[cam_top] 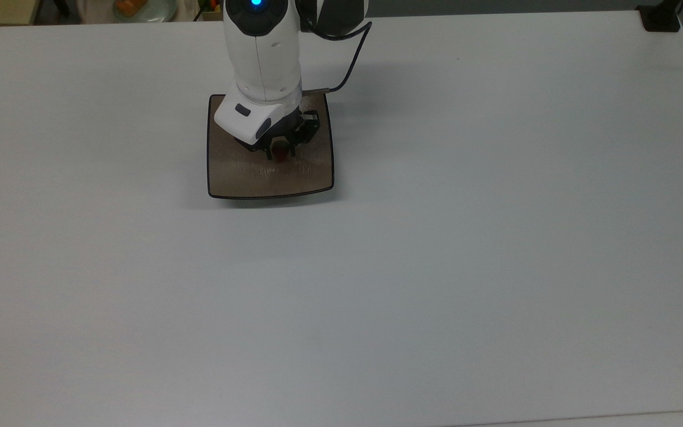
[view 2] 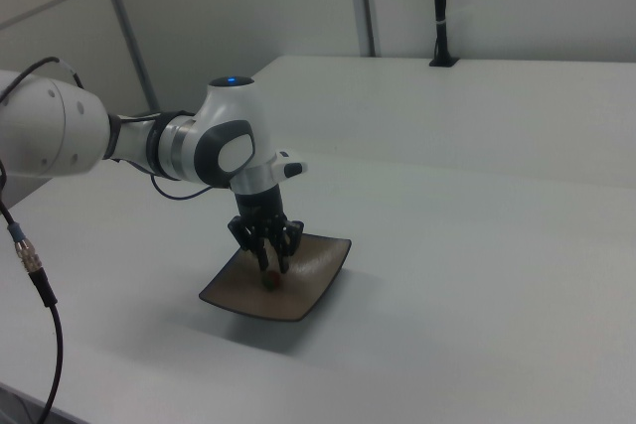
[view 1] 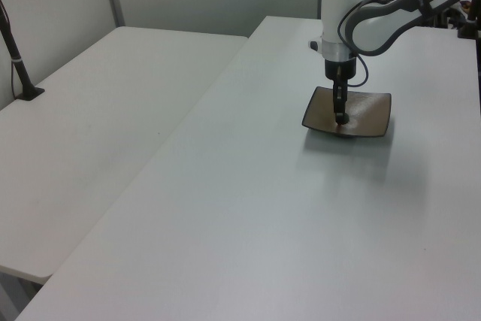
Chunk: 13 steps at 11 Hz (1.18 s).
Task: Strawberries on a ceramic plate
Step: 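Lower the held strawberry into the center of the plate, then open the gripper to release the strawberry and raise it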
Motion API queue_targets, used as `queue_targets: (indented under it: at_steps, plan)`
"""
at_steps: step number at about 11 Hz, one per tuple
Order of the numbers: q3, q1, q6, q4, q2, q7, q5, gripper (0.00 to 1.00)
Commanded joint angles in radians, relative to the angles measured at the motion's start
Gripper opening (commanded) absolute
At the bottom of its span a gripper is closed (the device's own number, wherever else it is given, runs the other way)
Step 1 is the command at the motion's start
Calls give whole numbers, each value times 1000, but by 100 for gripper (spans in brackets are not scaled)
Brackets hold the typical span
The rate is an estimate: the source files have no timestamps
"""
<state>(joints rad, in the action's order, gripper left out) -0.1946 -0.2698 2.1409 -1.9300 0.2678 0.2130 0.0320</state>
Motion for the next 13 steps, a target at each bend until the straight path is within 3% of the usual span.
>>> queue_targets:
  at_steps: [1, 5, 13]
  plan:
    - [-2, -8, 10, -7, -19, -4, 20, 100]
    - [-3, -22, -37, 43, -108, -162, 8, 100]
    - [-11, -14, -505, 310, -269, -225, 12, 100]
